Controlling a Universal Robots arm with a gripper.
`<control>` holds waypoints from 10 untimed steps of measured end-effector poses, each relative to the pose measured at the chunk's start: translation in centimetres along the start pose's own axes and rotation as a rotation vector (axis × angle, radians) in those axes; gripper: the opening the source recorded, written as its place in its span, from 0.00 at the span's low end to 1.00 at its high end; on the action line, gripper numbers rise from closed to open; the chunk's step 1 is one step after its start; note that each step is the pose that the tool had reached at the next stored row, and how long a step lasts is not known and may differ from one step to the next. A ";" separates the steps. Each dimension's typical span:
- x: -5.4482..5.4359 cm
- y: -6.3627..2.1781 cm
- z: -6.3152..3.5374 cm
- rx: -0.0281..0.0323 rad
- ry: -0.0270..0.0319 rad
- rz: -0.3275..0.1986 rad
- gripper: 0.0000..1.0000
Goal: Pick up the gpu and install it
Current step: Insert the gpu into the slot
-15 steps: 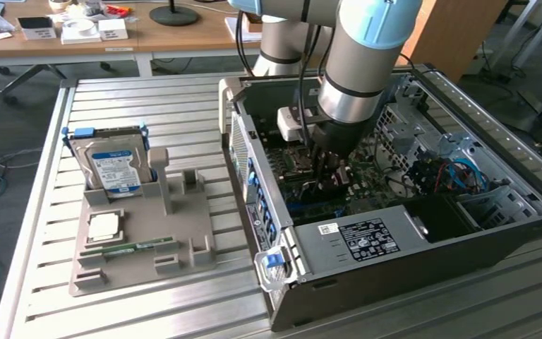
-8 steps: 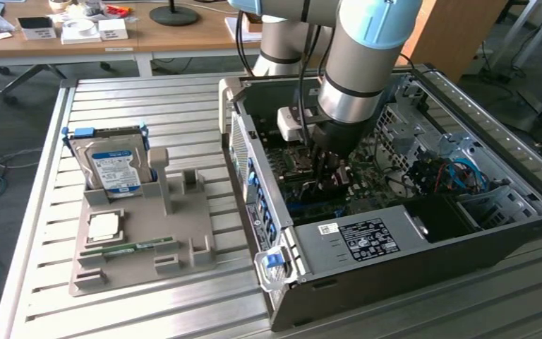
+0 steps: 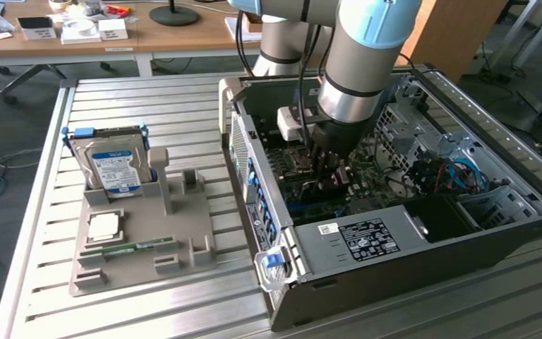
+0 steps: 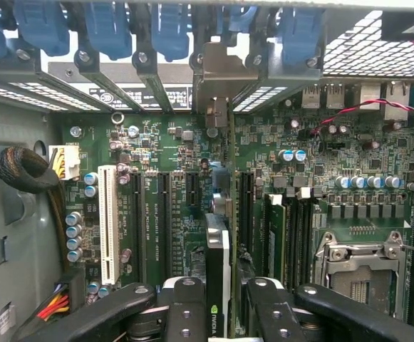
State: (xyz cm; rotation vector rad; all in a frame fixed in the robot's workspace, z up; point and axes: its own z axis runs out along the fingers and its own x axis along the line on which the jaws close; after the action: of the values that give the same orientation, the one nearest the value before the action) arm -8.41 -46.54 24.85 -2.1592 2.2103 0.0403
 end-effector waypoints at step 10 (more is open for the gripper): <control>-0.1 0.16 0.00 0.0008 -0.0001 0.000 0.27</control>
State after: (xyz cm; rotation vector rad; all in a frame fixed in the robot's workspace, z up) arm -8.57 -46.47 24.85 -2.1588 2.2098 0.0395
